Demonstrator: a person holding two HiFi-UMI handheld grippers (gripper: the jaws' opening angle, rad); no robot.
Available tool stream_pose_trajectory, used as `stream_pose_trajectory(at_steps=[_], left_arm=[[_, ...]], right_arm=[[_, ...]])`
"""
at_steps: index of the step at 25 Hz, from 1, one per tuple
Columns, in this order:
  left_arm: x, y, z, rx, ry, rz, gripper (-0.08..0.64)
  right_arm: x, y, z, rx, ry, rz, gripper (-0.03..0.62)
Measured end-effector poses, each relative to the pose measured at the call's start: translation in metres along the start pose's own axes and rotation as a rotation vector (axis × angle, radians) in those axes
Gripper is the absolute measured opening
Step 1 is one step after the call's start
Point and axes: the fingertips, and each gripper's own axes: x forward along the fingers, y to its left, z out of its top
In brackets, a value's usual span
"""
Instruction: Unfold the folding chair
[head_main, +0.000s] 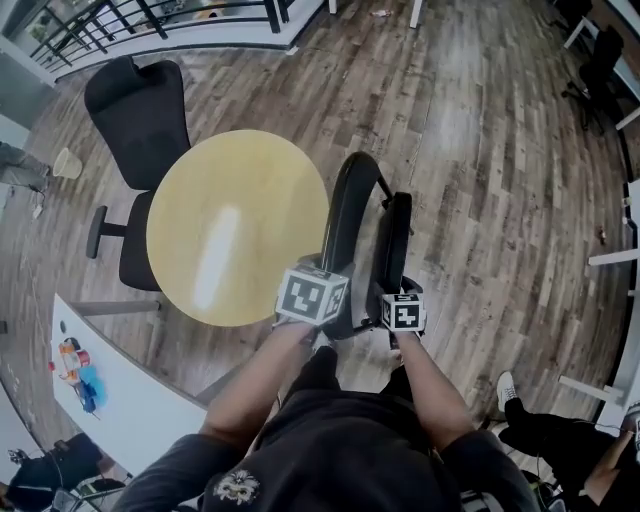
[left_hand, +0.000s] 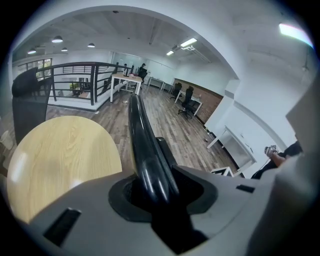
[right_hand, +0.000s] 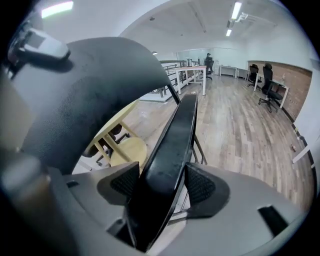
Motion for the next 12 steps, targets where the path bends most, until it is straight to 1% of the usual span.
stream_pose_trajectory(at_steps=[3,7,10,12], left_arm=[[0.012,-0.016,-0.002,0.013,0.024,0.001,0.123],[0.037,-0.031,-0.004,0.013,0.072,0.019,0.129],[0.061,-0.042,-0.018,-0.015,0.105,0.055,0.141],[0.076,-0.046,-0.027,-0.053,0.101,0.07,0.158]], right_arm=[[-0.022,-0.049,-0.015,0.041,-0.015,0.037,0.296],[-0.04,-0.128,-0.039,0.141,-0.017,0.127,0.291],[-0.048,-0.194,-0.076,0.196,0.03,0.172,0.296],[-0.047,-0.232,-0.103,0.228,0.048,0.201,0.334]])
